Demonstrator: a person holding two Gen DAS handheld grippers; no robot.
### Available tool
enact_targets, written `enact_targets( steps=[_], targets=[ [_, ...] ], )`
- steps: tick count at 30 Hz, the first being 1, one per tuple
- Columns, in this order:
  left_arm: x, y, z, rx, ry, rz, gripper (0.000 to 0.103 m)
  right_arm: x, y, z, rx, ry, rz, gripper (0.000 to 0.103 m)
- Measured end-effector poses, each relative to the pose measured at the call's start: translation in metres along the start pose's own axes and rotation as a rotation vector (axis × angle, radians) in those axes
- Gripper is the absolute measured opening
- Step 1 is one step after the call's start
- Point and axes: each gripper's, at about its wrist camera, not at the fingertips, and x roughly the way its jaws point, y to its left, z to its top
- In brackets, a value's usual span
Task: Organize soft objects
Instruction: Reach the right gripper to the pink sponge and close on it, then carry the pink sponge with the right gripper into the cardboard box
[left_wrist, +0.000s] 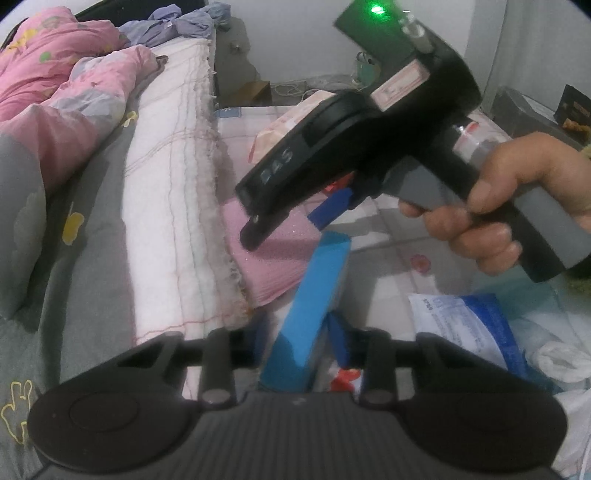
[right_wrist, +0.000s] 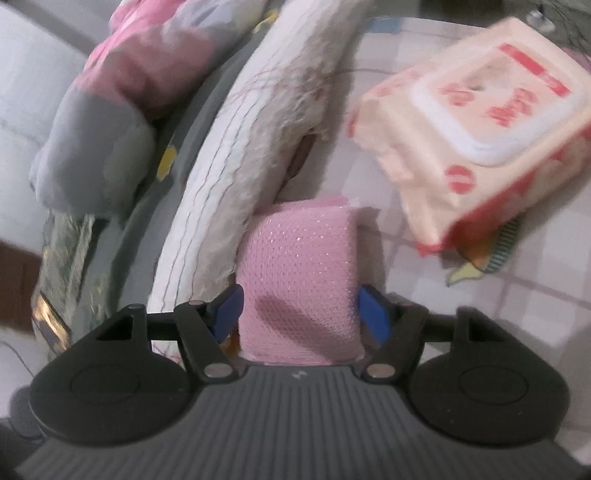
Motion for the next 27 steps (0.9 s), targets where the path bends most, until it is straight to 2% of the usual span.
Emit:
enact_targets(
  steps=[4,7,12,15,22,27],
  targets=[
    [-0.001,0.002,-0.001,-0.009,0.004,0.000,0.036,0.014,0.004,0.001,-0.017,0.016,-0.012,0.070],
    [-0.003,0.005,-0.001,-0.018,-0.005,-0.002,0.036,0.013,0.002,0.003,0.018,-0.010,-0.007,0.060],
    [-0.017,0.008,0.000,-0.036,-0.057,-0.007,0.039,-0.011,-0.008,0.003,0.070,-0.082,-0.006,0.037],
    [-0.028,0.008,0.000,-0.046,-0.084,-0.005,0.041,-0.028,-0.012,0.005,0.097,-0.126,-0.019,0.031],
    [-0.066,0.011,-0.006,-0.082,-0.141,-0.008,0.043,-0.067,-0.005,0.000,0.089,-0.208,-0.058,0.028],
    [-0.103,0.017,-0.022,-0.150,-0.191,-0.042,0.048,-0.118,0.003,-0.010,0.093,-0.292,-0.055,0.028]
  ],
)
